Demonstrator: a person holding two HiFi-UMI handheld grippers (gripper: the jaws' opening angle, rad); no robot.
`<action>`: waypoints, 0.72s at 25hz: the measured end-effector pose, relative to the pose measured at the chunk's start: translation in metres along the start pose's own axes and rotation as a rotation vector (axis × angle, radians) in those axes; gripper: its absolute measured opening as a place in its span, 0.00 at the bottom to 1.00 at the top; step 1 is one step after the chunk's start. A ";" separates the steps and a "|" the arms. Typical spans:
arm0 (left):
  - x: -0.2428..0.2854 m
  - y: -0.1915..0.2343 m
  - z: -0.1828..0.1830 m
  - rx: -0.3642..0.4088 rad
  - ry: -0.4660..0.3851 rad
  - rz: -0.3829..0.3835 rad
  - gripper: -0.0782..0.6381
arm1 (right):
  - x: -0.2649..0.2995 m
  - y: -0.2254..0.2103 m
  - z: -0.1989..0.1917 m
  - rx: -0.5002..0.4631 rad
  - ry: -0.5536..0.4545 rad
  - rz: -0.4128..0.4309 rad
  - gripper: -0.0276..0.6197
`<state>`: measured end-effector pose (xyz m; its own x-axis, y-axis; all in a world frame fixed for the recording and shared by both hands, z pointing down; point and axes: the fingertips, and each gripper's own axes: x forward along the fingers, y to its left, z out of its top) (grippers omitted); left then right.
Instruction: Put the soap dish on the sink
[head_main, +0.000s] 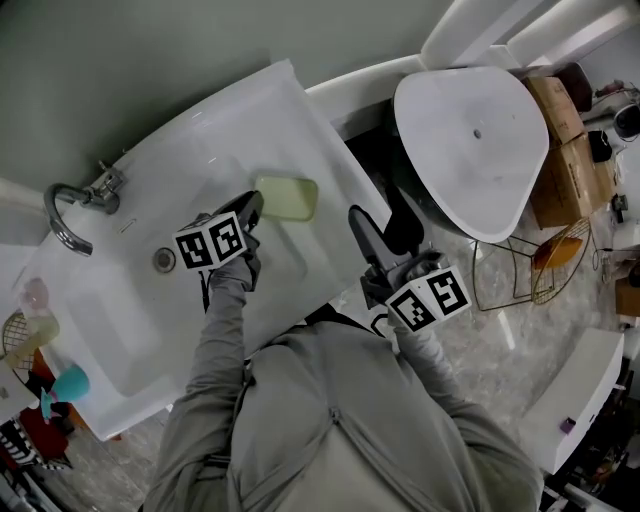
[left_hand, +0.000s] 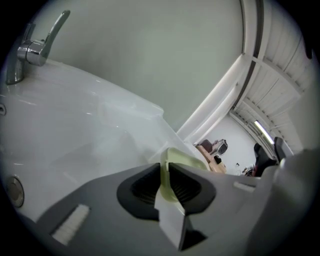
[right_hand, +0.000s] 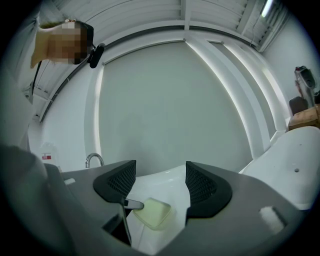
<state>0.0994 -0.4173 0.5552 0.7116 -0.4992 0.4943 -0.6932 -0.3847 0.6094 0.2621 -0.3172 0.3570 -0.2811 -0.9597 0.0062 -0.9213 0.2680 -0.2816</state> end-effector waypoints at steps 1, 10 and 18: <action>0.004 0.000 0.000 0.006 0.004 0.004 0.27 | 0.000 -0.003 0.000 0.001 0.001 -0.004 0.51; 0.023 0.000 -0.007 0.053 0.046 0.034 0.27 | -0.002 -0.020 -0.003 0.010 0.004 -0.032 0.51; 0.030 0.001 -0.010 0.064 0.057 0.043 0.27 | -0.004 -0.027 -0.004 0.015 0.009 -0.047 0.51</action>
<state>0.1214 -0.4245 0.5768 0.6851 -0.4724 0.5546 -0.7279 -0.4136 0.5469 0.2865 -0.3205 0.3684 -0.2402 -0.9703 0.0281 -0.9294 0.2216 -0.2952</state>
